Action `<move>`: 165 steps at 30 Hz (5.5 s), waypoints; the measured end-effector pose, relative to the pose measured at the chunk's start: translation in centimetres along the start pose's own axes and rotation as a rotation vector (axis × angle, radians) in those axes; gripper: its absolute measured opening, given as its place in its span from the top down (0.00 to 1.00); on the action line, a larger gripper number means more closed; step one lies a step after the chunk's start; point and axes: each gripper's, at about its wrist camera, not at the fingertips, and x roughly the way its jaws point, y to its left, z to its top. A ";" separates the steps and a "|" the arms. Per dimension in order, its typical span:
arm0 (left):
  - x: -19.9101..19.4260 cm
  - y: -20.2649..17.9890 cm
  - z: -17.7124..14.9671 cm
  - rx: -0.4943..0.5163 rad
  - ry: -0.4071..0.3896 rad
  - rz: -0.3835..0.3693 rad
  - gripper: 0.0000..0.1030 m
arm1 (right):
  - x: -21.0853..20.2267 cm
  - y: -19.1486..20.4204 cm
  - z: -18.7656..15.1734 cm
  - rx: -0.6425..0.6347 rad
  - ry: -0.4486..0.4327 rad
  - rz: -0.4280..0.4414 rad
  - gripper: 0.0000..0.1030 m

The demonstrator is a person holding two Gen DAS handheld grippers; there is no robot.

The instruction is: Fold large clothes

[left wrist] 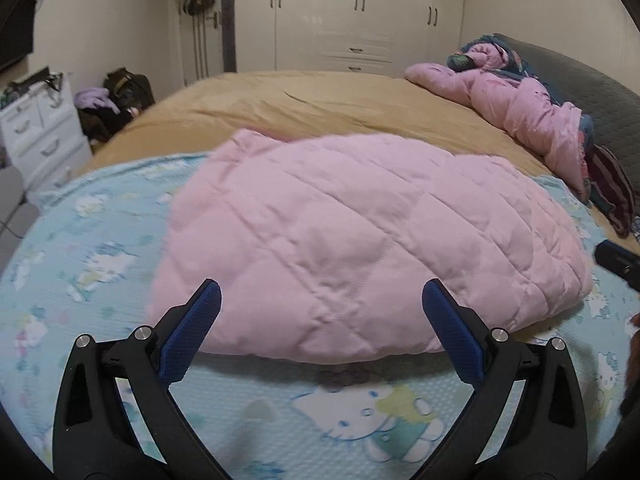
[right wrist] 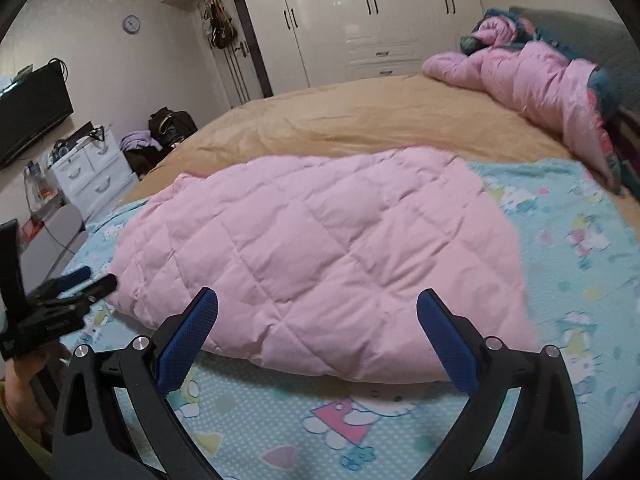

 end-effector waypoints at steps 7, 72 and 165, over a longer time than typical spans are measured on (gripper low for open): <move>-1.6 2.6 0.2 -0.009 -0.017 0.046 0.08 | -3.2 -1.5 0.6 0.015 -0.049 0.000 0.04; 8.5 8.7 5.2 -0.106 0.110 -0.176 0.70 | 8.8 -12.3 2.1 0.291 0.296 0.314 0.57; -21.6 0.3 -9.5 -0.024 -0.141 -0.098 0.09 | -20.3 8.2 -11.5 -0.085 -0.125 0.036 0.04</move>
